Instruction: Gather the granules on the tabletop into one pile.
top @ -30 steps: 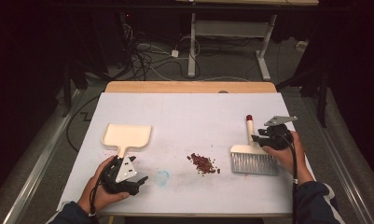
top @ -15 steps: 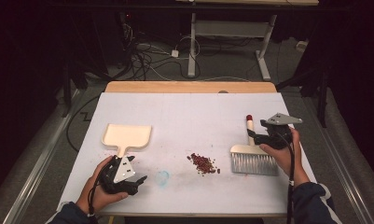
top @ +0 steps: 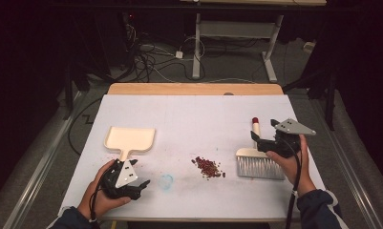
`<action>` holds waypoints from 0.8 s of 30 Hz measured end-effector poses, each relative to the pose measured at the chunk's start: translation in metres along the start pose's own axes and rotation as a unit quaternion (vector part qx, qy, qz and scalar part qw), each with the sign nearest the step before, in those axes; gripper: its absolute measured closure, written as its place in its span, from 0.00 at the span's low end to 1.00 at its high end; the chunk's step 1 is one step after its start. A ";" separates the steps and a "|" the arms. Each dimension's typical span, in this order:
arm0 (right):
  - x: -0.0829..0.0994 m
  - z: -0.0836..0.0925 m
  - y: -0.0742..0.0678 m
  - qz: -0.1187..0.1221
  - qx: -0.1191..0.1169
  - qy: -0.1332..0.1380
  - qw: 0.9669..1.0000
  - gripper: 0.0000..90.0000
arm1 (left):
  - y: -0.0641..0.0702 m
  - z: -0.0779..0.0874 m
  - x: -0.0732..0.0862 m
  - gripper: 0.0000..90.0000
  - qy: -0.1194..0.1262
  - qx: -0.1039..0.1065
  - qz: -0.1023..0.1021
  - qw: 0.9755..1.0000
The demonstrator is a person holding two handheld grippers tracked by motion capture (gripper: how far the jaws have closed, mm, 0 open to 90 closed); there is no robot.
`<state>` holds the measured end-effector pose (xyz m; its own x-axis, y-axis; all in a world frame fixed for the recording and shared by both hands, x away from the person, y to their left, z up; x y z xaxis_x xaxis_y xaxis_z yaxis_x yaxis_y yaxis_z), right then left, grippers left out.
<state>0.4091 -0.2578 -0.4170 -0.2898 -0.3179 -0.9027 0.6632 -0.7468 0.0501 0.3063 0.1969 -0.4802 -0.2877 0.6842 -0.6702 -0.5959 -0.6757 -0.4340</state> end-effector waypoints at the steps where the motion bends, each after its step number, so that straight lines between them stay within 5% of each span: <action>1: -0.001 0.002 -0.003 0.002 0.000 0.003 1.000 0.18 | 0.000 0.000 0.000 0.24 0.000 0.000 0.000 1.000; 14: -0.005 0.027 -0.037 0.050 -0.008 0.025 0.998 0.19 | 0.001 0.002 0.000 0.24 0.005 -0.001 -0.002 1.000; 24: 0.008 0.048 -0.055 0.082 -0.009 0.026 0.996 0.19 | 0.000 0.002 -0.001 0.24 0.009 -0.002 -0.002 1.000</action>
<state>0.3373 -0.2467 -0.4064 -0.1404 -0.4030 -0.9044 0.7109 -0.6768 0.1912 0.3045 0.1965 -0.4783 -0.2715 0.6817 -0.6793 -0.5942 -0.6740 -0.4389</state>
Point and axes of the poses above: each handheld gripper's, and its own axes: z roughly backward along the jaws, x roughly out of its underside, y roughly to its right, the point moved 3 cm from there along -z, roughly forward along the jaws, and after that the axes turned 14 degrees about -x, right-handed, at the moved point
